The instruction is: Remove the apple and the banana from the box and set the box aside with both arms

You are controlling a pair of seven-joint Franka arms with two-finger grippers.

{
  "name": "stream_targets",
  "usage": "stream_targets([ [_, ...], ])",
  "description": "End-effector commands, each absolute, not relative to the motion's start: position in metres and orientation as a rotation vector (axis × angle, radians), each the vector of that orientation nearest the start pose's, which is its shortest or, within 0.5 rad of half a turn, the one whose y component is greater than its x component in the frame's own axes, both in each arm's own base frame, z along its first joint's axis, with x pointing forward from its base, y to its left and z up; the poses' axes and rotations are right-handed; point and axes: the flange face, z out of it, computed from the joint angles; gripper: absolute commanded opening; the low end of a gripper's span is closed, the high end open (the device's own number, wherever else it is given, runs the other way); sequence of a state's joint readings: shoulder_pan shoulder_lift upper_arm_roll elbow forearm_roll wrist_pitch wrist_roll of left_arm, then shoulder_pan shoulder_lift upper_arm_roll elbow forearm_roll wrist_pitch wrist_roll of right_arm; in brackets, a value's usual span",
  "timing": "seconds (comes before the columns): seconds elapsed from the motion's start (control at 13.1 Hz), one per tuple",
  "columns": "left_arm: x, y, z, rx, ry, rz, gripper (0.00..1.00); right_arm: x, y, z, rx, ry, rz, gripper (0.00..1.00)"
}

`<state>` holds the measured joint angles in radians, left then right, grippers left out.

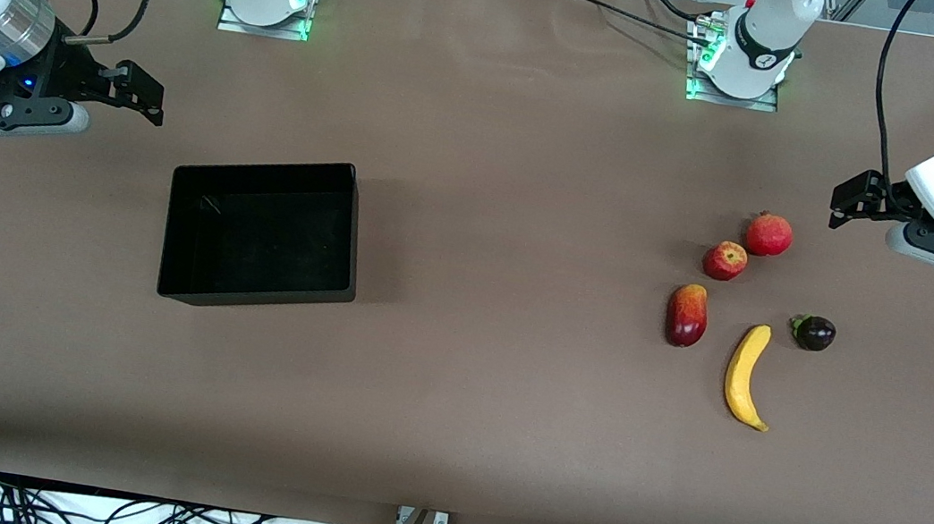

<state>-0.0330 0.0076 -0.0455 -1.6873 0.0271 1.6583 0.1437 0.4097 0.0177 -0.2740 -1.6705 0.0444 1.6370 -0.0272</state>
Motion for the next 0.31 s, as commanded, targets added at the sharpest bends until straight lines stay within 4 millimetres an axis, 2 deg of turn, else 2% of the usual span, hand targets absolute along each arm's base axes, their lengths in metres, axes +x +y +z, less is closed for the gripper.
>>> stream_targets([
  [0.0, 0.5578, -0.0424, 0.5828, -3.081, 0.38, 0.05, 1.0, 0.555, 0.0818, 0.5827, -3.107, -0.23, 0.048, 1.0],
  [0.23, 0.5575, -0.0416, 0.5825, -3.084, 0.371, 0.054, 1.0, 0.555, 0.0822, 0.5854, -3.104, -0.229, 0.043, 1.0],
])
